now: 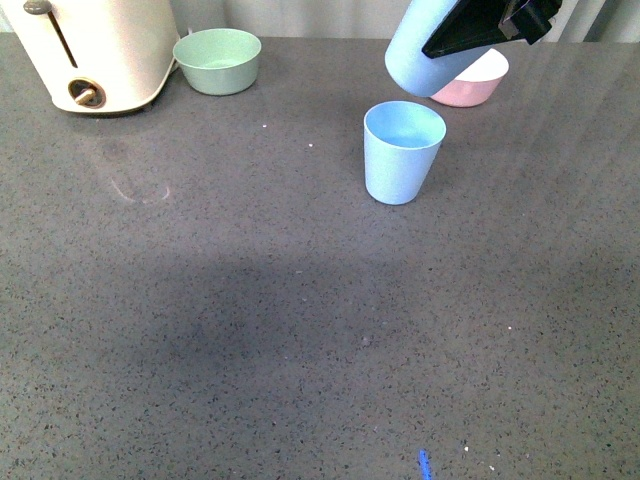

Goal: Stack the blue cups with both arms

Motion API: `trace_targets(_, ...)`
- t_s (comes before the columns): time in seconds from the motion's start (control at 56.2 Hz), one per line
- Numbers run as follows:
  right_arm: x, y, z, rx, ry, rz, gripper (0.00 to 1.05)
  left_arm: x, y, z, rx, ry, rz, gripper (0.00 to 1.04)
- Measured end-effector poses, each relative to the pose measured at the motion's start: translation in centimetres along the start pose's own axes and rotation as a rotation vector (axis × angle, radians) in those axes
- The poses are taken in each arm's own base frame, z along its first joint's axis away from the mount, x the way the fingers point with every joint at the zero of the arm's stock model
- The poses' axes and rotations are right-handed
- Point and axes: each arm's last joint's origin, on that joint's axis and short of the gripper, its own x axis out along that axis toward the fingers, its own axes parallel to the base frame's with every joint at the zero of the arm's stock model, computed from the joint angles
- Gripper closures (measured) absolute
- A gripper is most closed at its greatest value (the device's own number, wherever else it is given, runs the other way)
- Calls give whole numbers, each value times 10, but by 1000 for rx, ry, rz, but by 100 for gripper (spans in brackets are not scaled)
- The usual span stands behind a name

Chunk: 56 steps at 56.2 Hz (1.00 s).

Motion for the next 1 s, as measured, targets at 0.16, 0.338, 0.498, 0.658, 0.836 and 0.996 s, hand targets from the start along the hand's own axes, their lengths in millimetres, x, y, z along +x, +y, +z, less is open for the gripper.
trace_targets(0.16,7,7,1,-21,25,25,103,0,0,0,0,0,0,9)
trace_targets(0.338,19,13,-5,-32,63,49,103,0,0,0,0,0,0,9)
trace_targets(0.498,27,13,-10,-24,90,54,103,0,0,0,0,0,0,9)
trace_targets(0.658,32,13,-13,-19,102,59,103,0,0,0,0,0,0,9)
trace_targets(0.836,34,13,-14,-18,112,60,103,0,0,0,0,0,0,9)
trace_targets(0.996,37,12,-14,-21,111,49,83,0,0,0,0,0,0,9)
